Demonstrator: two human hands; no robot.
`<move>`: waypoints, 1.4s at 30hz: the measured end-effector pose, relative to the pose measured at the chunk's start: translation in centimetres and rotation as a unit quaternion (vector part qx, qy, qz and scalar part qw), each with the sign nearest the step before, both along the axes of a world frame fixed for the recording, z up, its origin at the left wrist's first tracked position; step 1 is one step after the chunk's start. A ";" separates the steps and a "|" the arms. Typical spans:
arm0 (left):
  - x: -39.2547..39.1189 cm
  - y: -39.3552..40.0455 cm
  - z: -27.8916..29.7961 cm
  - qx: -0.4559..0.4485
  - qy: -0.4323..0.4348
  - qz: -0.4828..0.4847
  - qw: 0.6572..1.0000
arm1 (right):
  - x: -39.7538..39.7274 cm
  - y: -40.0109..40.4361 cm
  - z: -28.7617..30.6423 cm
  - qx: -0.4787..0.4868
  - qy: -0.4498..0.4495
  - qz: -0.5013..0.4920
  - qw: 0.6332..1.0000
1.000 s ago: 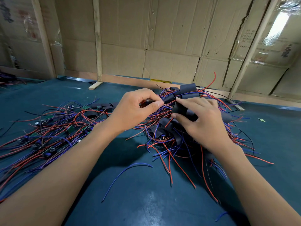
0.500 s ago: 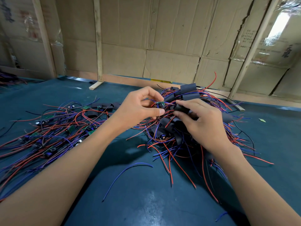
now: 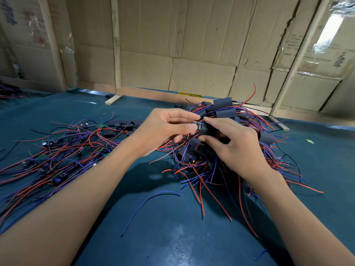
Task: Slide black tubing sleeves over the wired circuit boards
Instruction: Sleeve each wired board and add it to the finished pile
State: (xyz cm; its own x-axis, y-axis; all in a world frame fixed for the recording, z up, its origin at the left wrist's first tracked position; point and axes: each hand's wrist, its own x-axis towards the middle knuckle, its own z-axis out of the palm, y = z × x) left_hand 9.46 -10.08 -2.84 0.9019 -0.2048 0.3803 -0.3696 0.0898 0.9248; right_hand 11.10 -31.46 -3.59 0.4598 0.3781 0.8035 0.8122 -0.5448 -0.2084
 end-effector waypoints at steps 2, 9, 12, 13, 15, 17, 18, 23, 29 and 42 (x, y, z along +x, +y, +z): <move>0.1 -0.1 0.0 -0.025 0.025 -0.001 0.999 | 0.0 0.0 0.0 0.002 -0.004 0.000 1.000; 0.3 -0.2 -0.1 -0.035 0.041 0.009 0.998 | 0.0 0.3 -0.3 -0.008 -0.012 0.019 1.000; 0.3 -0.3 -0.1 -0.026 0.046 0.011 0.999 | 0.2 0.3 -0.4 -0.009 -0.016 0.012 1.000; 0.3 -0.3 0.0 -0.021 0.052 0.014 0.998 | 0.3 0.3 -0.4 -0.009 -0.018 0.011 1.000; 0.3 -0.2 0.1 -0.015 0.070 0.026 0.997 | 0.3 0.3 -0.5 -0.009 -0.024 0.015 1.000; 0.3 -0.3 0.1 -0.007 0.080 0.035 0.996 | 0.4 0.3 -0.7 -0.006 -0.023 0.024 0.999; 0.4 -0.4 0.1 -0.003 0.081 0.038 0.996 | 0.4 0.3 -0.7 -0.004 -0.022 0.027 0.999; 0.3 -0.4 0.0 -0.013 0.089 0.021 0.996 | 0.4 0.4 -0.7 -0.002 -0.017 0.029 0.999; 0.2 -0.1 0.0 -0.021 0.080 0.001 0.997 | 0.3 0.5 -0.6 -0.002 -0.022 0.030 0.999; 0.0 1.0 0.0 0.060 0.135 -0.021 0.989 | -0.4 0.8 -0.2 -0.056 -0.001 0.072 0.996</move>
